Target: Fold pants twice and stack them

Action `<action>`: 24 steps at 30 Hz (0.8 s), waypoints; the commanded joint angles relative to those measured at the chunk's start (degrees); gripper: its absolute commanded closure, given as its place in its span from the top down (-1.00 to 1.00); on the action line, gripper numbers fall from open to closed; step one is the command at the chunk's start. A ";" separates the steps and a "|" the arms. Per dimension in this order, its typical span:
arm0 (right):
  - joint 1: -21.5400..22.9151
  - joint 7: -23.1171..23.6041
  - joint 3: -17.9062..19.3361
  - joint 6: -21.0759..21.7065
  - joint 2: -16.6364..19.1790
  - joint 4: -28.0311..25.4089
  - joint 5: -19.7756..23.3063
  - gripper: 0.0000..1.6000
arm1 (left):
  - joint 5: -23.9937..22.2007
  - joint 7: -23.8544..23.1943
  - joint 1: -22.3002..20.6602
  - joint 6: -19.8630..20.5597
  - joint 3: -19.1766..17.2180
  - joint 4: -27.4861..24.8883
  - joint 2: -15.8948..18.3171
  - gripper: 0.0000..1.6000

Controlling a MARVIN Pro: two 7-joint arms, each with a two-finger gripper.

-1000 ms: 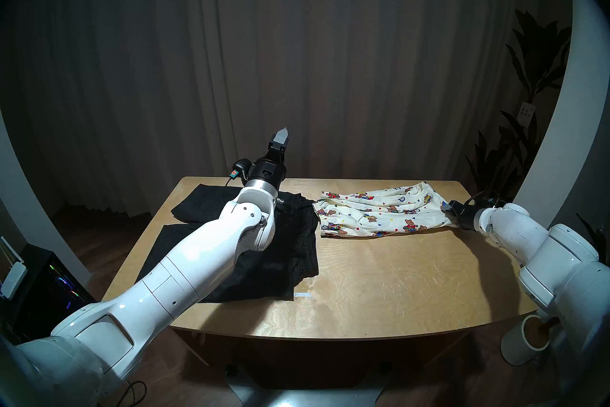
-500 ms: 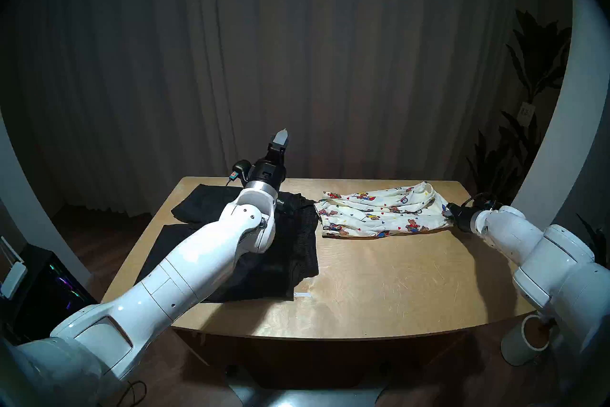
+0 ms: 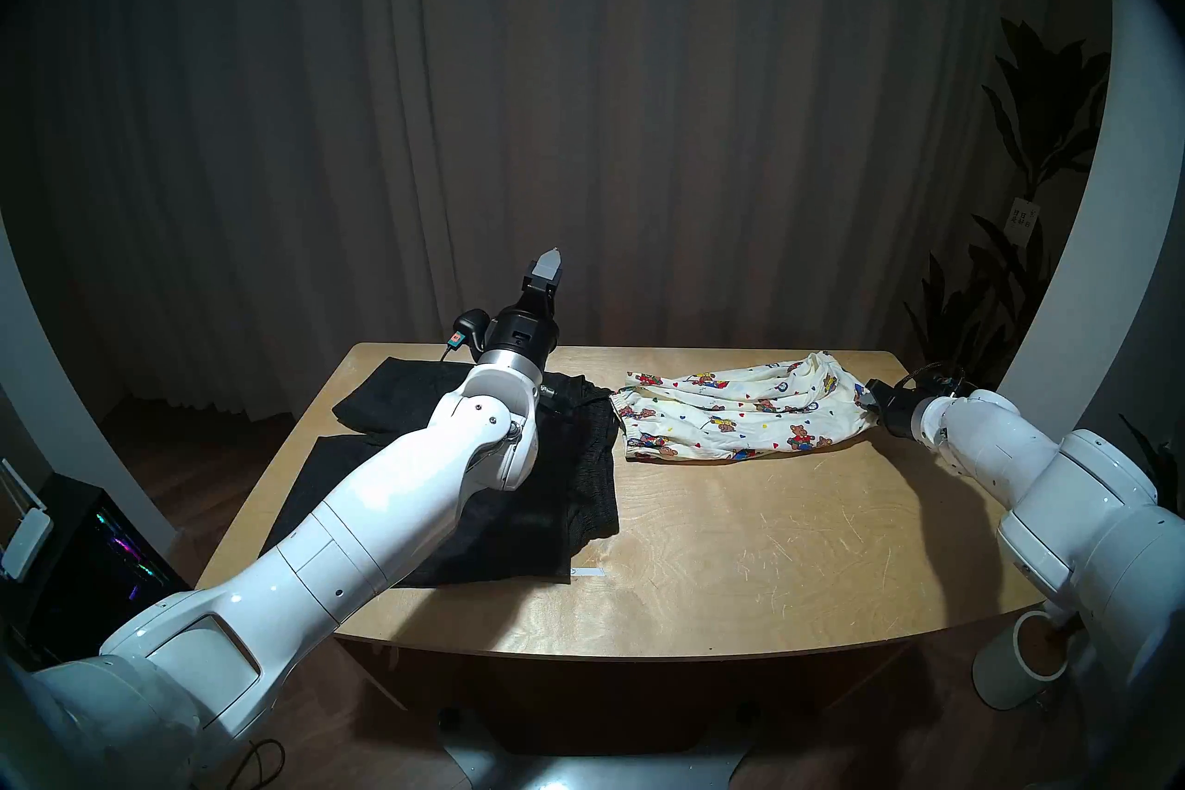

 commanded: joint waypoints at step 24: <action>8.59 4.46 -7.20 -2.62 -0.72 -4.51 -9.45 -1.00 | -2.25 -0.73 0.67 -0.67 -1.71 -2.78 1.87 1.00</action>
